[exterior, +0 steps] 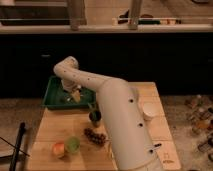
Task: Place fork in table surface
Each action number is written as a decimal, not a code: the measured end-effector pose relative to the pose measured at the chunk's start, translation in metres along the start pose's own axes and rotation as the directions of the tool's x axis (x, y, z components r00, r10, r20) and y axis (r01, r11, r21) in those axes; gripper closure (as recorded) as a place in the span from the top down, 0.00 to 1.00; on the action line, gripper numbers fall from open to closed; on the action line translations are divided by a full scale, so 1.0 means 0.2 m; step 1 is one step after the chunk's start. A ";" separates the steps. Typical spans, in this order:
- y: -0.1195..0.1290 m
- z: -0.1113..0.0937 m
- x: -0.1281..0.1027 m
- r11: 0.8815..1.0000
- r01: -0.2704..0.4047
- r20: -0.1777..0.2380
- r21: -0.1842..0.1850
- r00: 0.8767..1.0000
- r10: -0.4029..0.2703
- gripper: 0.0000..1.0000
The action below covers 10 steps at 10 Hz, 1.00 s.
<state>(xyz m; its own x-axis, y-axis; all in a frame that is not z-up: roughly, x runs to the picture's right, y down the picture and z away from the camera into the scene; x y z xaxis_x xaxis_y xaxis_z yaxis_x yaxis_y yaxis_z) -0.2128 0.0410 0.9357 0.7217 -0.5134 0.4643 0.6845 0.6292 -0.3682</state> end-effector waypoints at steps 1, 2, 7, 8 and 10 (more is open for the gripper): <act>0.00 0.01 0.01 1.000 -0.006 0.003 -0.007 1.000 0.006 0.80; 0.01 0.03 0.02 1.000 -0.015 0.007 -0.016 1.000 0.015 0.80; 0.04 0.11 0.05 0.997 -0.058 0.026 -0.047 0.998 0.059 0.80; 0.04 0.13 0.05 0.997 -0.063 0.028 -0.049 0.998 0.064 0.80; 0.05 0.16 0.06 0.996 -0.073 0.035 -0.055 0.997 0.075 0.79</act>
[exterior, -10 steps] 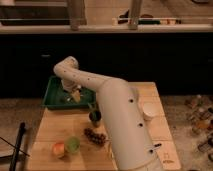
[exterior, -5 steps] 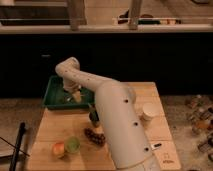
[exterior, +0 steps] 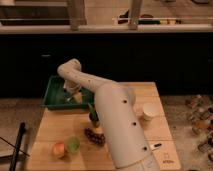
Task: Place fork in table surface
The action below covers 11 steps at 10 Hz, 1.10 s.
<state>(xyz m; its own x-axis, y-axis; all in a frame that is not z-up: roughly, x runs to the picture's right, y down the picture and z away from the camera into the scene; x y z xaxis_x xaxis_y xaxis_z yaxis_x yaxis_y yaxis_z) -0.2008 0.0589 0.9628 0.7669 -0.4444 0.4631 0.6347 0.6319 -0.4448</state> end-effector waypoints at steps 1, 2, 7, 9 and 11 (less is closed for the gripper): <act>0.00 0.01 0.00 1.000 0.000 0.004 -0.002 1.000 0.000 0.75; 0.00 0.02 0.00 1.000 -0.001 0.008 -0.006 1.000 0.001 0.66; 0.00 0.04 0.02 1.000 -0.013 0.025 -0.001 1.000 0.013 0.12; 0.00 0.04 0.02 1.000 -0.013 0.023 -0.001 1.000 0.013 0.01; 0.01 0.05 0.04 0.999 -0.032 0.040 0.013 0.999 0.032 0.00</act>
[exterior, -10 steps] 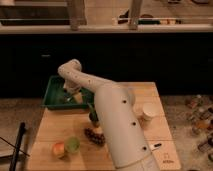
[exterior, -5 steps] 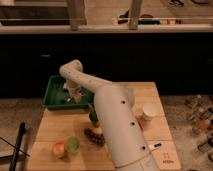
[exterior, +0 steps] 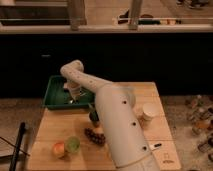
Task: Place fork in table surface
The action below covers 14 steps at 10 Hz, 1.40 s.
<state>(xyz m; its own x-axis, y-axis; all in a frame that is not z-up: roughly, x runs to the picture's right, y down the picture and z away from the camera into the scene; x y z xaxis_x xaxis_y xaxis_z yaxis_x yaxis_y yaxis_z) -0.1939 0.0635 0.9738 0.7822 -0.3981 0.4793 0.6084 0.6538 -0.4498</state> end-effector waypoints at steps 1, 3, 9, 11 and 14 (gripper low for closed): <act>0.01 0.00 0.01 1.000 -0.007 0.002 0.005 1.000 0.007 0.00; 0.04 -0.02 0.03 1.000 -0.023 -0.003 0.012 1.000 0.023 0.00; 0.05 -0.16 0.02 0.997 -0.041 -0.013 0.067 0.999 0.042 0.00; 0.05 -0.23 0.01 0.995 -0.043 -0.020 0.087 0.999 0.045 0.00; 0.04 -0.35 0.03 0.993 -0.064 -0.017 0.102 0.998 0.067 0.00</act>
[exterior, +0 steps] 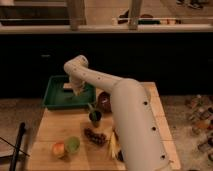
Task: Place fork in table surface
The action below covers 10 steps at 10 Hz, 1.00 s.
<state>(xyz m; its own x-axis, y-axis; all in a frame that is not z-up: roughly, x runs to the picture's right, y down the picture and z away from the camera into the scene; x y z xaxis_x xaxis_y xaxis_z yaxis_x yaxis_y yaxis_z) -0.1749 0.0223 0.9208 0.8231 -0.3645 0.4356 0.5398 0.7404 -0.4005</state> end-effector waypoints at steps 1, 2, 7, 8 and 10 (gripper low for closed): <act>0.00 -0.03 0.01 1.000 -0.019 0.001 -0.007 1.000 0.019 0.00; -0.01 -0.06 0.01 0.999 -0.039 0.002 -0.017 0.999 0.039 0.00; -0.04 -0.19 -0.04 0.992 -0.117 -0.005 -0.047 0.993 0.116 0.00; -0.05 -0.22 -0.05 0.991 -0.126 -0.011 -0.046 0.992 0.125 0.00; -0.06 -0.28 -0.10 0.988 -0.147 -0.018 -0.041 0.989 0.146 0.00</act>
<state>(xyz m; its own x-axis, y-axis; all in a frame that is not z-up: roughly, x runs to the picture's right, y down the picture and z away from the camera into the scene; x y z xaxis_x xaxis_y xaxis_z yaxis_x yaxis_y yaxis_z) -0.1869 -0.0110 0.8715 0.8961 -0.2627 0.3578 0.4201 0.7621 -0.4927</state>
